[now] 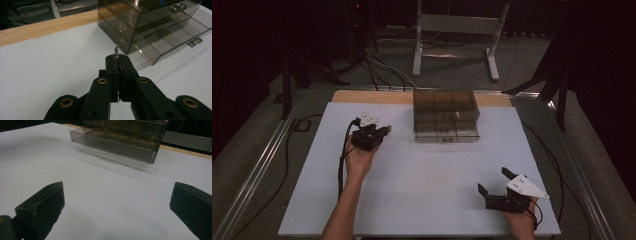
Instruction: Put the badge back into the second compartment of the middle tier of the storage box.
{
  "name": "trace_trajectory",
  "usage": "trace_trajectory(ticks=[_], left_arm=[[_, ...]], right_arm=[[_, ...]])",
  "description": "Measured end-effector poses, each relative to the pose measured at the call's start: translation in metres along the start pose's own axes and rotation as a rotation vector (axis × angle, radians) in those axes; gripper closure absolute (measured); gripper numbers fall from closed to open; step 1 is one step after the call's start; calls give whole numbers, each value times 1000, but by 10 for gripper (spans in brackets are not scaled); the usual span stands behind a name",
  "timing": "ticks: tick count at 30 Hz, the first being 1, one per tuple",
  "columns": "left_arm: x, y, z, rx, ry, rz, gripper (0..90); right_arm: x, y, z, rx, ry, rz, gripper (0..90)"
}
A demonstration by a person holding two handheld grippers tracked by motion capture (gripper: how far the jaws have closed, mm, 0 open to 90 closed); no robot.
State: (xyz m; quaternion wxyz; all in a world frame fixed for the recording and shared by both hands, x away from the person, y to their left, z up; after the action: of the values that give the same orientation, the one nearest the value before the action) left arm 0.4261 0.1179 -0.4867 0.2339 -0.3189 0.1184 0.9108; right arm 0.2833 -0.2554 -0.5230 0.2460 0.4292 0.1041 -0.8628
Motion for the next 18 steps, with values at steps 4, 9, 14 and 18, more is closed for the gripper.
trace_trajectory(ticks=[4,9,14,18], left_arm=[[-4,4,1,6,8,-5,893],[-11,9,2,14,19,-10,893],[-16,15,2,21,20,-19,893],[-21,22,-1,33,25,-27,893]], right_arm=[[0,0,0,1,-1,1,0],[0,0,0,2,-1,-1,0],[0,1,1,3,2,-2,0],[0,1,1,3,2,-2,0]])
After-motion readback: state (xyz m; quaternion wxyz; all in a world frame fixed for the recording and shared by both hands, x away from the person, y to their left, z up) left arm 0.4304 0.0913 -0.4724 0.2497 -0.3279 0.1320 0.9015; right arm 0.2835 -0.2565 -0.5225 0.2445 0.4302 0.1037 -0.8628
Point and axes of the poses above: each handheld gripper's, and its own axes: z roughly backward along the jaws, x roughly out of its underside, y roughly to its right, the point moved 7 cm from there along -z, roughly forward along the jaws, and after that the axes turned 15 degrees about -y, right-handed, at the moved point
